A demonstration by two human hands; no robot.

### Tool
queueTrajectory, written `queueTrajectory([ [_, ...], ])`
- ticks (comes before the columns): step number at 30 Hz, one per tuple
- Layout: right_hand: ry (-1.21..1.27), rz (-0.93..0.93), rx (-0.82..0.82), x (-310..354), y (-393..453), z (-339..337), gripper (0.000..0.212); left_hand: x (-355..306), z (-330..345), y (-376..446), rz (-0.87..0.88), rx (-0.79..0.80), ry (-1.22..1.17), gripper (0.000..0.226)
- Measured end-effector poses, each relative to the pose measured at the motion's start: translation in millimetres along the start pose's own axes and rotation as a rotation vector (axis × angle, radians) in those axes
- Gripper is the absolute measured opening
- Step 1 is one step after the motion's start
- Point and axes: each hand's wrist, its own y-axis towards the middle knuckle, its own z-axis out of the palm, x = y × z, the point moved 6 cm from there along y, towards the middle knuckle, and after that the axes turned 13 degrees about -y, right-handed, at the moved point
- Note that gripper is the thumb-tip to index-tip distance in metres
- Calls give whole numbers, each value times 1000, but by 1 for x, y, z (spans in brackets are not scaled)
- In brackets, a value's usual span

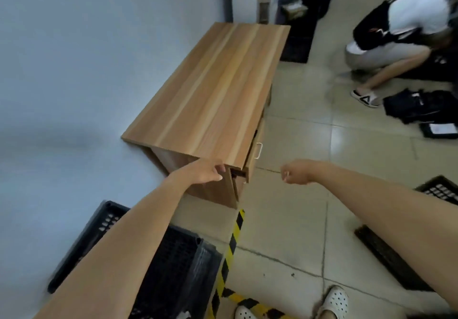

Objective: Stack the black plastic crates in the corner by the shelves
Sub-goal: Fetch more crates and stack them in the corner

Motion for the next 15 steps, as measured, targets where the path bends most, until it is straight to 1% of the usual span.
queueTrajectory([
  [3, 91, 158, 0, -99, -41, 26, 31, -91, 29, 51, 125, 68, 97, 30],
  [6, 172, 261, 6, -183, -75, 66, 29, -174, 72, 97, 168, 131, 200, 33],
  [9, 225, 304, 43, -251, -110, 104, 29, -254, 122, 133, 200, 187, 254, 35],
  [12, 271, 344, 76, -313, -144, 132, 30, -334, 166, 155, 272, 266, 288, 36],
  [15, 308, 412, 65, -374, -175, 149, 29, -400, 186, 178, 321, 269, 274, 37],
])
